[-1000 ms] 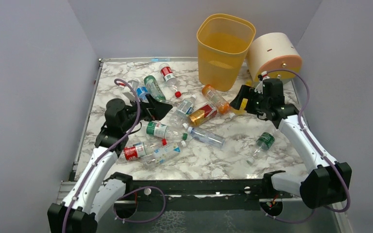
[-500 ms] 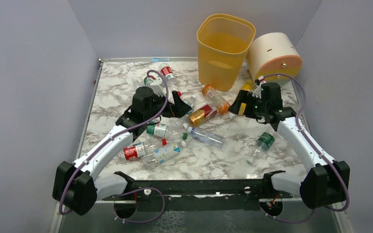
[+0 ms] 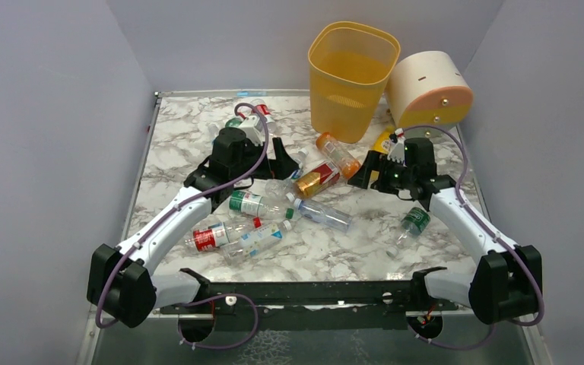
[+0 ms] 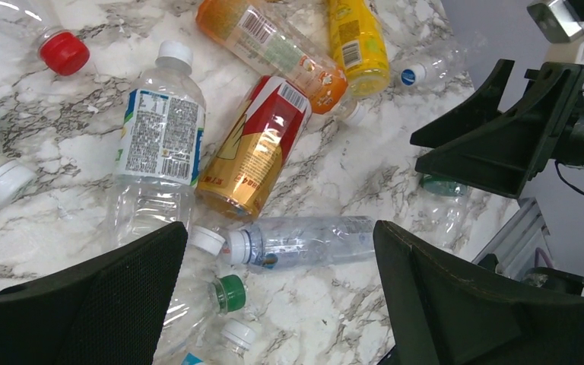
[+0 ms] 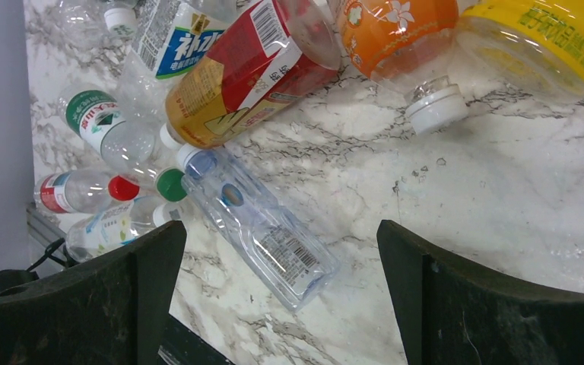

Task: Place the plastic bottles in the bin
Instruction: Pick up the plastic bottle at the center of the board.

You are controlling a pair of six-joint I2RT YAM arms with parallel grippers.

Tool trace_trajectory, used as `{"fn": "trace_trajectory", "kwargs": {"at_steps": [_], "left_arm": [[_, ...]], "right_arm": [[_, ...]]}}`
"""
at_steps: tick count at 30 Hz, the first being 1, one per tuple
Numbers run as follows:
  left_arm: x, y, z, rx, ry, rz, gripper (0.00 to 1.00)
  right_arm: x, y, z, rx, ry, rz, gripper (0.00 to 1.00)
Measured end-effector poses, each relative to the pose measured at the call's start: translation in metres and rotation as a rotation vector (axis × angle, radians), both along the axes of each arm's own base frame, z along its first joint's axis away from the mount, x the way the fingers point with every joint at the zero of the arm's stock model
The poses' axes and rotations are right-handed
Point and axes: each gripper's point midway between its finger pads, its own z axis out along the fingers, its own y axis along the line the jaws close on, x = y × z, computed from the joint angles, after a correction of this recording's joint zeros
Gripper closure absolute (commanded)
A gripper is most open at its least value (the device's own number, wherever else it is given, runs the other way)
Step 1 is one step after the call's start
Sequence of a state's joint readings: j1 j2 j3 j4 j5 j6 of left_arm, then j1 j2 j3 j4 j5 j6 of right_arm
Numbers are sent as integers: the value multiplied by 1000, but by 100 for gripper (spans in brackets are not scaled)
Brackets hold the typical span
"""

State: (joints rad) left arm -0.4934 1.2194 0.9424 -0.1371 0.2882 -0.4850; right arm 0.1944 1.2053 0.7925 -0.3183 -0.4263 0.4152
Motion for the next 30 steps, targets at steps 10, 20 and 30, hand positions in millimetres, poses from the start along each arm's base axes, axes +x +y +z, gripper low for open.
{"fn": "trace_trajectory", "kwargs": {"at_steps": [10, 20, 30], "left_arm": [[2, 3, -30, 47, 91, 28, 1], [-8, 8, -33, 35, 91, 38, 1], [-13, 11, -16, 16, 47, 39, 1]], "right_arm": [[10, 12, -18, 19, 46, 18, 8], [13, 68, -18, 5, 63, 72, 7], [7, 110, -16, -54, 35, 119, 7]]}}
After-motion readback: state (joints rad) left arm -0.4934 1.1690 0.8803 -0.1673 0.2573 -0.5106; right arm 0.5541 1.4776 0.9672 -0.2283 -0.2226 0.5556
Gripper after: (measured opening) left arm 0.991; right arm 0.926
